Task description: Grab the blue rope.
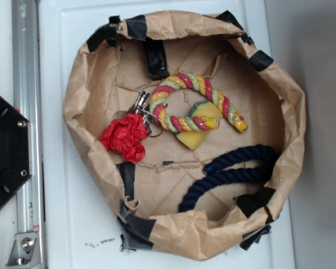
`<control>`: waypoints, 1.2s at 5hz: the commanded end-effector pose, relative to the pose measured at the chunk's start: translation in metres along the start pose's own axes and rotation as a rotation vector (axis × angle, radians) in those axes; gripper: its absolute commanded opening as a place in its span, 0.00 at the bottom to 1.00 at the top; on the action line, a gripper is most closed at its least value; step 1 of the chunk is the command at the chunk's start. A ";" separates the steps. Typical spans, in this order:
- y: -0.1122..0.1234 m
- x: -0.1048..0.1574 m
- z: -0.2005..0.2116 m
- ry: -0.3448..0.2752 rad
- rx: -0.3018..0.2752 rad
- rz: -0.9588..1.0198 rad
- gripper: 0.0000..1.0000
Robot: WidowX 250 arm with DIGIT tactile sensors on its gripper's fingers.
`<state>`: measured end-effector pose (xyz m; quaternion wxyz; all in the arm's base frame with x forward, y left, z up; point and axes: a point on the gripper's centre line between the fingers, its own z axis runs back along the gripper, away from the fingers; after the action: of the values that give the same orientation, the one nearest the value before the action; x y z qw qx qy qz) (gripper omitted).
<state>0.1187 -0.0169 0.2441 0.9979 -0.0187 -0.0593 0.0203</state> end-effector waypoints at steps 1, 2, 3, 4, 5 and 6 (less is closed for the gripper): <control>0.000 0.000 0.000 0.000 0.000 0.000 1.00; 0.012 0.046 -0.039 -0.035 -0.029 -0.075 1.00; 0.019 0.098 -0.067 -0.244 0.024 -0.100 1.00; 0.022 0.130 -0.096 -0.264 0.021 -0.114 1.00; 0.018 0.154 -0.135 -0.216 0.019 -0.133 1.00; -0.006 0.168 -0.167 -0.167 0.041 -0.207 1.00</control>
<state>0.2944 -0.0153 0.0809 0.9907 0.0066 -0.1139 -0.0745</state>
